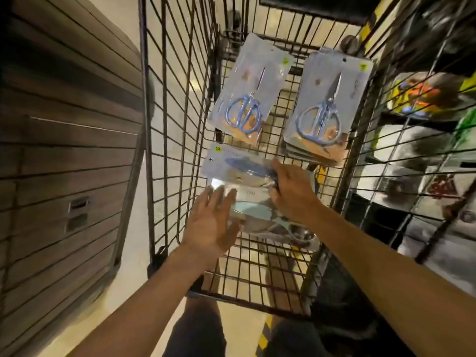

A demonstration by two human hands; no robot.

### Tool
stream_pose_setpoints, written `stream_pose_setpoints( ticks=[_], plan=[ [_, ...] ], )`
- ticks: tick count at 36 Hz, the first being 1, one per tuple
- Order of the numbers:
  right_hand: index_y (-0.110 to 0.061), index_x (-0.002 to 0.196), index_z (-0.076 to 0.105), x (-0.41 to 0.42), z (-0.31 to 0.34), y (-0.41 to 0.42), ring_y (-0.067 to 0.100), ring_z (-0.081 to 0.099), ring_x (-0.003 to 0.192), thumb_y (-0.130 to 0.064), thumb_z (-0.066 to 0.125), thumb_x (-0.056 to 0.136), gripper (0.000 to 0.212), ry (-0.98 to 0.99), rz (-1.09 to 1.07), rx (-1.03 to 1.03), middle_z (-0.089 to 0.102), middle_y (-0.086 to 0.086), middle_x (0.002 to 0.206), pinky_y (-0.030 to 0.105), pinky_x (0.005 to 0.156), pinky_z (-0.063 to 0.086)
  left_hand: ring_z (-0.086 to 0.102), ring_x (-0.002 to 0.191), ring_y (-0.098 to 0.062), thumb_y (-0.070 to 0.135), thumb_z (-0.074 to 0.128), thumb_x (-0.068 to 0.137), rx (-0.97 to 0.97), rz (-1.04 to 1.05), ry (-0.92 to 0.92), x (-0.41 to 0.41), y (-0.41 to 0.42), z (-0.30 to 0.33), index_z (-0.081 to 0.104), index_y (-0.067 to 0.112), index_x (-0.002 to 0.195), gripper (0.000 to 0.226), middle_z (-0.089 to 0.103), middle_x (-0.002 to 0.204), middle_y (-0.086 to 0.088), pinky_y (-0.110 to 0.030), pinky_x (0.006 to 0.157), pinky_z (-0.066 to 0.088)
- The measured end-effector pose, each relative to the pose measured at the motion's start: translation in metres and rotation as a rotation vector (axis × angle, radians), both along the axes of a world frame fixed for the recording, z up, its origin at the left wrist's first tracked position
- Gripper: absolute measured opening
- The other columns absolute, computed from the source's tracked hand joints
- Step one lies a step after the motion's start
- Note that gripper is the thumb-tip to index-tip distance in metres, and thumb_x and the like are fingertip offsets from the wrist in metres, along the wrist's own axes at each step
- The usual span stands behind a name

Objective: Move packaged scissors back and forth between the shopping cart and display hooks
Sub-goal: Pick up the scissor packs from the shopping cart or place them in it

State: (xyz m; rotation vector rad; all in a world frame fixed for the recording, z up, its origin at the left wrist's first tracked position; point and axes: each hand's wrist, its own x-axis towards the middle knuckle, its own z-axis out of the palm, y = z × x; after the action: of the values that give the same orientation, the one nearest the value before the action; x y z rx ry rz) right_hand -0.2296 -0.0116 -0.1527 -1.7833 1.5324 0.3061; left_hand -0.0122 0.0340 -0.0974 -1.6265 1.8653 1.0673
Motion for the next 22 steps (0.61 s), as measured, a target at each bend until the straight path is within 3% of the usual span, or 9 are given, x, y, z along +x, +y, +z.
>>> stream_pose_setpoints(
  ticks=[2,4,7,10,13,15,17,19,22],
  plan=[
    [0.002,0.134,0.056,-0.001,0.007,0.003,0.043,0.056,0.112,-0.031,0.047,0.098,0.050,0.008,0.051,-0.090,0.060,0.024,0.125,0.052,0.098,0.043,-0.002,0.157,-0.028,0.057,0.020,0.091,0.005,0.000,-0.004,0.005,0.003,0.000,0.009,0.031,0.162,0.076,0.007,0.170,-0.003,-0.048,0.126,0.010],
    [-0.002,0.106,0.070,-0.004,0.015,0.009,0.037,0.060,0.089,-0.034,0.039,0.099,0.045,0.039,0.162,-0.118,0.068,0.017,0.102,0.045,0.083,0.044,-0.001,0.157,-0.027,0.059,0.020,0.090,0.006,0.000,-0.004,0.010,0.005,0.001,0.009,0.032,0.161,0.077,0.009,0.170,-0.003,-0.048,0.126,0.011],
    [-0.006,0.117,0.067,-0.011,0.014,0.021,0.032,0.053,0.107,-0.036,0.047,0.102,0.039,0.002,0.085,-0.109,0.063,0.013,0.113,0.039,0.094,0.032,0.001,0.157,-0.030,0.054,0.039,0.097,0.020,0.009,0.008,0.016,0.006,0.004,0.013,0.031,0.161,0.072,0.013,0.169,-0.005,-0.049,0.127,0.011],
    [-0.010,0.126,0.062,-0.011,0.009,0.021,0.029,0.041,0.123,-0.032,0.066,0.095,0.038,-0.055,-0.149,-0.001,0.053,0.011,0.128,0.031,0.102,0.030,0.009,0.155,-0.033,0.064,0.021,0.087,0.001,-0.005,0.025,0.021,0.007,0.004,0.019,0.028,0.160,0.081,0.021,0.166,-0.007,-0.050,0.126,0.016],
    [-0.014,0.114,0.064,-0.007,0.004,0.012,0.024,0.051,0.113,-0.031,0.070,0.092,0.028,-0.079,-0.220,0.088,0.057,0.006,0.117,0.028,0.095,0.038,0.008,0.155,-0.033,0.068,0.008,0.080,0.014,-0.028,0.004,0.023,0.008,0.001,0.015,0.029,0.160,0.090,0.018,0.167,-0.006,-0.049,0.126,0.015],
    [-0.016,0.102,0.065,-0.007,0.005,0.005,0.023,0.058,0.100,-0.031,0.073,0.089,0.021,-0.069,-0.239,0.143,0.061,0.004,0.105,0.037,0.090,0.050,0.005,0.156,-0.031,0.067,0.009,0.082,0.020,-0.037,-0.017,0.021,0.007,0.003,0.012,0.029,0.161,0.087,0.014,0.168,-0.006,-0.048,0.126,0.013],
    [-0.020,0.101,0.063,-0.009,0.008,0.003,0.020,0.058,0.099,-0.035,0.080,0.082,0.029,-0.074,-0.261,0.126,0.060,-0.001,0.104,0.039,0.086,0.052,0.003,0.156,-0.029,0.068,0.007,0.082,0.038,-0.035,-0.016,0.020,0.007,0.005,0.010,0.030,0.161,0.088,0.011,0.168,-0.006,-0.047,0.127,0.012],
    [-0.023,0.118,0.058,-0.013,0.015,0.003,0.018,0.051,0.110,-0.038,0.085,0.075,0.053,-0.085,-0.279,0.067,0.054,-0.002,0.120,0.035,0.088,0.050,0.004,0.156,-0.029,0.070,0.005,0.080,0.044,-0.016,0.004,0.020,0.008,0.006,0.012,0.030,0.161,0.090,0.012,0.168,-0.005,-0.049,0.126,0.014],
    [-0.024,0.145,0.036,-0.015,0.026,0.006,0.021,0.050,0.121,-0.045,0.086,0.073,0.090,-0.068,-0.285,0.087,0.045,0.002,0.140,0.038,0.087,0.050,0.008,0.155,-0.028,0.061,0.031,0.092,0.035,0.015,0.028,0.021,0.010,0.004,0.016,0.031,0.160,0.076,0.015,0.167,-0.003,-0.050,0.124,0.022]
  ],
)
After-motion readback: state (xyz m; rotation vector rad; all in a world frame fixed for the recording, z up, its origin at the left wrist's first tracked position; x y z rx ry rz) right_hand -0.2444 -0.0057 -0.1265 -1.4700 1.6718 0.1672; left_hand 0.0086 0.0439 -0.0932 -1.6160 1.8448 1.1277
